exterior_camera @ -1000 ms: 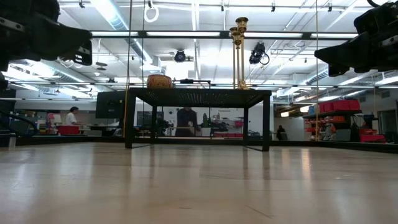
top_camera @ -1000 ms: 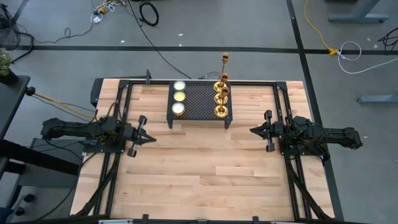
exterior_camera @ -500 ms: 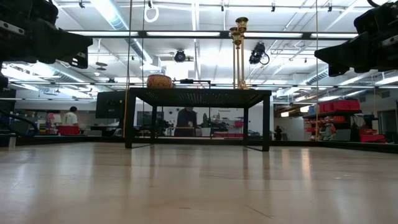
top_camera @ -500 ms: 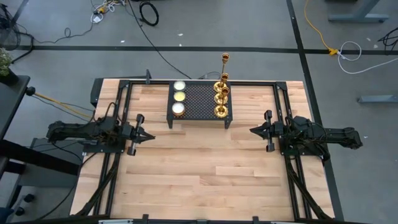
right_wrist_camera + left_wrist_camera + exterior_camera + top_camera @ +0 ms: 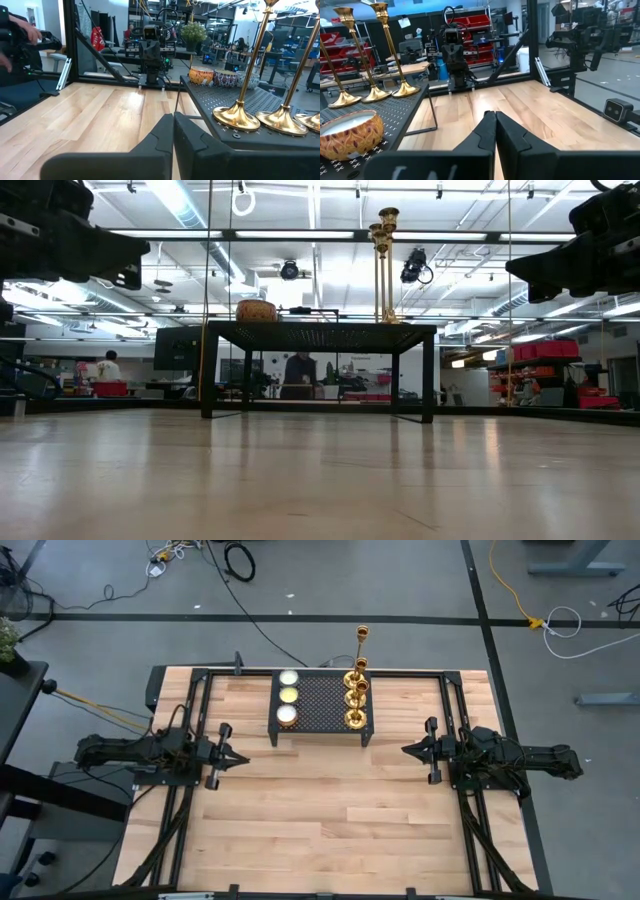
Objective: Pick & Place candle stick holders
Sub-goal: Return to Home Position
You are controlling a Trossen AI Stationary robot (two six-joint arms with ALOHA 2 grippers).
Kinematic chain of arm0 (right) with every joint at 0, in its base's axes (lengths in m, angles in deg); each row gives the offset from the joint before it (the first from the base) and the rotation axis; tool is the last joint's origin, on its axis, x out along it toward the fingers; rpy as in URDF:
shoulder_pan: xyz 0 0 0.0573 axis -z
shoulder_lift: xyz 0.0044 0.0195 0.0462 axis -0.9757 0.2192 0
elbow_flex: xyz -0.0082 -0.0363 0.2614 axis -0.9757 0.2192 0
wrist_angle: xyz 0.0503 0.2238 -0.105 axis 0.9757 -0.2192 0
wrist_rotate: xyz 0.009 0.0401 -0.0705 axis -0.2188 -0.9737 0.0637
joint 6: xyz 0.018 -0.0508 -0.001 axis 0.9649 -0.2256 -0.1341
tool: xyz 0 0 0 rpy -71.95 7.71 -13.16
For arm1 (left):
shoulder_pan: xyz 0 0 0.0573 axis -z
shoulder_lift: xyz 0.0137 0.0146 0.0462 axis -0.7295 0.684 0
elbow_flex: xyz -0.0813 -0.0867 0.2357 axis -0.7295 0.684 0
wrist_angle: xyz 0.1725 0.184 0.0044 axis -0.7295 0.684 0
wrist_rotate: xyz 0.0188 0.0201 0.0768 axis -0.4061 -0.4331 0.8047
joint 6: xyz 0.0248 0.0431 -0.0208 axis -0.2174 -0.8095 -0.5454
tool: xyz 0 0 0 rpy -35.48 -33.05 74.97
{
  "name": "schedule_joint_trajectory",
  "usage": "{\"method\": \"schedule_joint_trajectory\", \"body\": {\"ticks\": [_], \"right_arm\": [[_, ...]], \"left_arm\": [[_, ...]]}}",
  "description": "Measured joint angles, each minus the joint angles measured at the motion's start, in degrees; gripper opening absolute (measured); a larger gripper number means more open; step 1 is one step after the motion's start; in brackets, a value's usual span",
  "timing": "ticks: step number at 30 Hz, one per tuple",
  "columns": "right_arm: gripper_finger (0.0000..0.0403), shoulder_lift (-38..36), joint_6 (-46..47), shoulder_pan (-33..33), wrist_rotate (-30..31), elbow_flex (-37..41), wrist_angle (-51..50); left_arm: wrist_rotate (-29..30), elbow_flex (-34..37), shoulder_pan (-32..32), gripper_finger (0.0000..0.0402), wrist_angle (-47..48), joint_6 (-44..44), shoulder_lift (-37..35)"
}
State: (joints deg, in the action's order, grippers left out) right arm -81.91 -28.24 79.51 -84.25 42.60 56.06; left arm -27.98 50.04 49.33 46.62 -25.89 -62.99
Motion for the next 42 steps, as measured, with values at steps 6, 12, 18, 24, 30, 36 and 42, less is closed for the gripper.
{"method": "schedule_joint_trajectory", "body": {"ticks": [6,12,18,24,30,36,42], "right_arm": [[0.0013,0.00,-0.01,0.00,0.00,0.00,0.00],[0.0013,0.00,0.00,-0.02,0.00,0.02,0.00],[0.0013,0.00,0.00,-0.02,0.00,0.00,0.00],[0.0013,0.00,0.00,0.00,0.00,0.01,0.00],[0.0013,0.00,0.00,-0.01,0.00,0.00,-0.02],[0.0013,0.00,0.00,0.00,0.00,0.00,0.00],[0.0013,0.00,0.00,-0.01,0.00,0.01,-0.01]], "left_arm": [[-0.02,0.02,0.00,0.0013,-0.49,0.02,-0.03],[-0.02,0.02,-0.01,0.0014,-0.84,0.02,-0.03],[-0.02,0.02,0.00,0.0014,-0.91,0.00,-0.03],[-0.02,0.02,0.00,0.0014,-0.95,0.02,-0.03],[0.00,0.02,0.00,0.0014,-0.99,0.00,-0.03],[0.00,0.02,0.00,0.0014,-1.02,0.02,-0.03],[0.00,0.02,0.00,0.0014,-1.02,0.02,-0.03]]}}
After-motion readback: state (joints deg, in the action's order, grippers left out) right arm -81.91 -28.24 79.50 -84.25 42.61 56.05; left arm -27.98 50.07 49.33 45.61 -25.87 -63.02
